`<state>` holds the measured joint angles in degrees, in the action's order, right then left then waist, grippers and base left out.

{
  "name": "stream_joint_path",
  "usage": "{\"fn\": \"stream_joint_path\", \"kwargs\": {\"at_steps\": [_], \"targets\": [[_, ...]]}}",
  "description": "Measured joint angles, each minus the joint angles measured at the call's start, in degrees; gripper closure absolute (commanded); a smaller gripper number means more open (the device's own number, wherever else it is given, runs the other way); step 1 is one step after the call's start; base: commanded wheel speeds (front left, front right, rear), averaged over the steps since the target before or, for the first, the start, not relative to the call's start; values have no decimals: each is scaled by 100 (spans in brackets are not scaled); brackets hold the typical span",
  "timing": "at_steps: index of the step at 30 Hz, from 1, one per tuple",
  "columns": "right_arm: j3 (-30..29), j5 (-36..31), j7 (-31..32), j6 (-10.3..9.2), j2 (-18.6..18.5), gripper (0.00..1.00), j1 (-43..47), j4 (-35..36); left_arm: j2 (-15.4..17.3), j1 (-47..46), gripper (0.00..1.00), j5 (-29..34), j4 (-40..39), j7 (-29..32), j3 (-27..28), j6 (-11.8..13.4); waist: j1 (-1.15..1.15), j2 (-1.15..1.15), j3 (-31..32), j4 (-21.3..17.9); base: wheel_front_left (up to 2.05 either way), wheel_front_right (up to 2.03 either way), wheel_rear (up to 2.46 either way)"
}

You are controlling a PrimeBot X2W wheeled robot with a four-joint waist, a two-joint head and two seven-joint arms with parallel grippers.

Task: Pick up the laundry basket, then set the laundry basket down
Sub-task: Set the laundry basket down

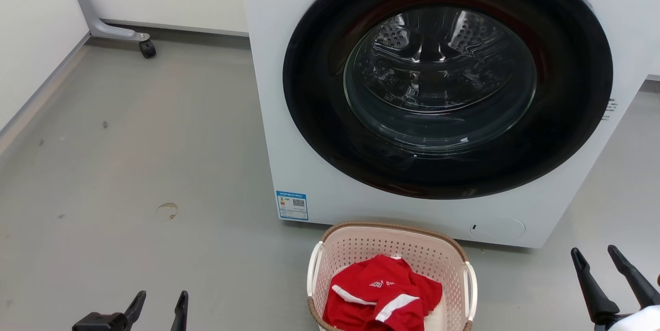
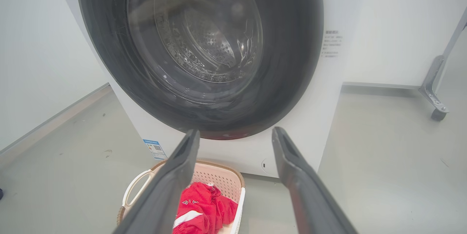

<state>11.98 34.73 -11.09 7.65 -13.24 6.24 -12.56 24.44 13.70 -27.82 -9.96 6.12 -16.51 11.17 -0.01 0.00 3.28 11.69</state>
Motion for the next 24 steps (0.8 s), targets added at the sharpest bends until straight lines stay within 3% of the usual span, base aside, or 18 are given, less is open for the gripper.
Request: {"fn": "stream_joint_path", "kwargs": {"at_steps": [24], "targets": [[36,-13,-3,-1,-29,0,-16,45,66,-2,0,0,-156,143,-64,68,1,0,27,-66,0,0,0]]}}
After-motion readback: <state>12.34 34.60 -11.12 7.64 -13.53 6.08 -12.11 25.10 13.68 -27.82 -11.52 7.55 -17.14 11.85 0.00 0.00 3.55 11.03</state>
